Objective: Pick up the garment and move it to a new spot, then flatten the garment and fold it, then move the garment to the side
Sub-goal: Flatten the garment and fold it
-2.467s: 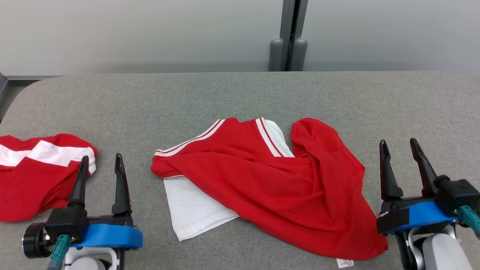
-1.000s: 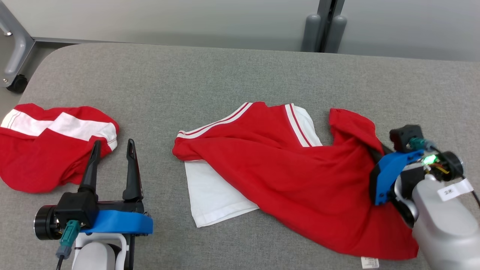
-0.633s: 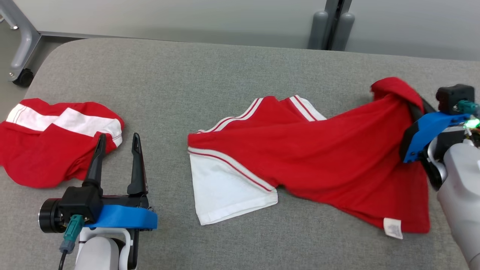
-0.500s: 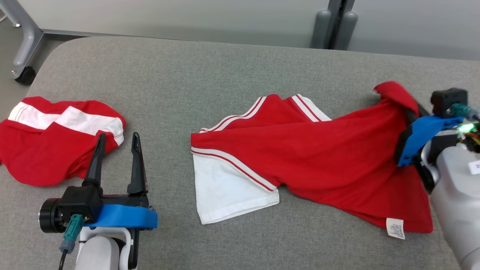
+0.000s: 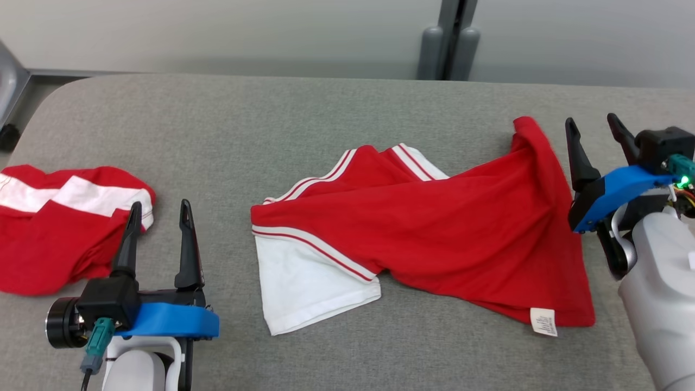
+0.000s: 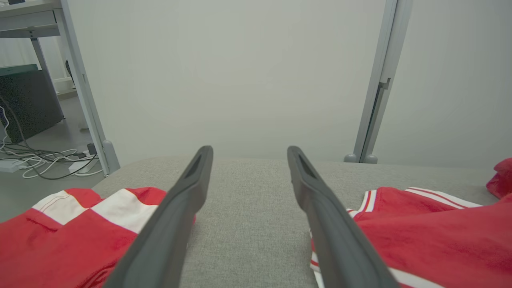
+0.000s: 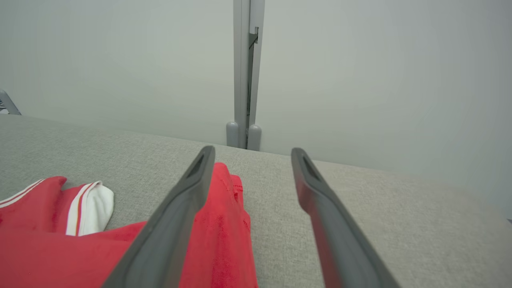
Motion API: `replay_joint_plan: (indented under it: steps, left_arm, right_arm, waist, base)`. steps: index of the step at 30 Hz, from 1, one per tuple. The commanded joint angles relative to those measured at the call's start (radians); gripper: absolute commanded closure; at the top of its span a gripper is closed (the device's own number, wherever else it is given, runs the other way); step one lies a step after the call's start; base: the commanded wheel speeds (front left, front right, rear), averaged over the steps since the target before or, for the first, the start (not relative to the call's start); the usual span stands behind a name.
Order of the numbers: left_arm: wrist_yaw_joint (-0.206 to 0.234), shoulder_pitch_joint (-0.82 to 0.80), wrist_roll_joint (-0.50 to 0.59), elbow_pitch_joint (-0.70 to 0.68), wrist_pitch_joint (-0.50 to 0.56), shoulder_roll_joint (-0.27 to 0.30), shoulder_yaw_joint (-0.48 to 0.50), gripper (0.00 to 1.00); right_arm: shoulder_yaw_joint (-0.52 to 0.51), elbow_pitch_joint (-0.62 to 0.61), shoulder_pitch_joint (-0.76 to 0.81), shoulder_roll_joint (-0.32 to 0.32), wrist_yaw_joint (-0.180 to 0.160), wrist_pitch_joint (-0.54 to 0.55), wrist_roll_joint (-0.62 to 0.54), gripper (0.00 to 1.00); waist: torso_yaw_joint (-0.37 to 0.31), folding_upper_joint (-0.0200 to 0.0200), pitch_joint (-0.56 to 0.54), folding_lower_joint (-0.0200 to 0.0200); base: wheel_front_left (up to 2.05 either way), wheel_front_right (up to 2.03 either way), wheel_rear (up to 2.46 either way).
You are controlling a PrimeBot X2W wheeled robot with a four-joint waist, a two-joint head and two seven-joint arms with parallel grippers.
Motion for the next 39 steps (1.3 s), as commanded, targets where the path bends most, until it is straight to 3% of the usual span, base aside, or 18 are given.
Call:
replay_joint_plan:
  steps: [1,17,30,39]
  left_arm:
    - [-0.002,0.011,0.008,-0.001,-0.002,-0.002,0.002,0.0]
    - [-0.015,0.078,0.036,0.01,-0.002,-0.001,0.043,0.0]
    - [-0.005,0.113,0.053,0.015,-0.002,-0.001,0.052,0.0]
    - [-0.003,0.116,0.059,0.024,-0.002,0.002,0.05,0.0]
  right_arm:
    - [-0.012,-0.038,0.04,0.007,0.0,-0.005,-0.006,0.0]
    - [-0.104,-0.483,0.404,0.116,0.0,-0.005,-0.019,0.0]
    - [-0.149,-0.659,0.615,0.191,0.0,0.005,-0.058,0.0]
    - [-0.085,-0.769,0.696,0.203,0.0,0.057,-0.054,0.0]
  waist:
    - [-0.018,0.0,-0.015,-0.0001]
    - [-0.083,0.0,-0.101,-0.0001]
    - [-0.097,0.0,-0.123,-0.0001]
    - [-0.099,0.0,-0.127,-0.0001]
  base:
    - [0.0,0.0,0.0]
    - [0.0,0.0,0.0]
    - [0.0,0.0,0.0]
    - [0.0,0.0,0.0]
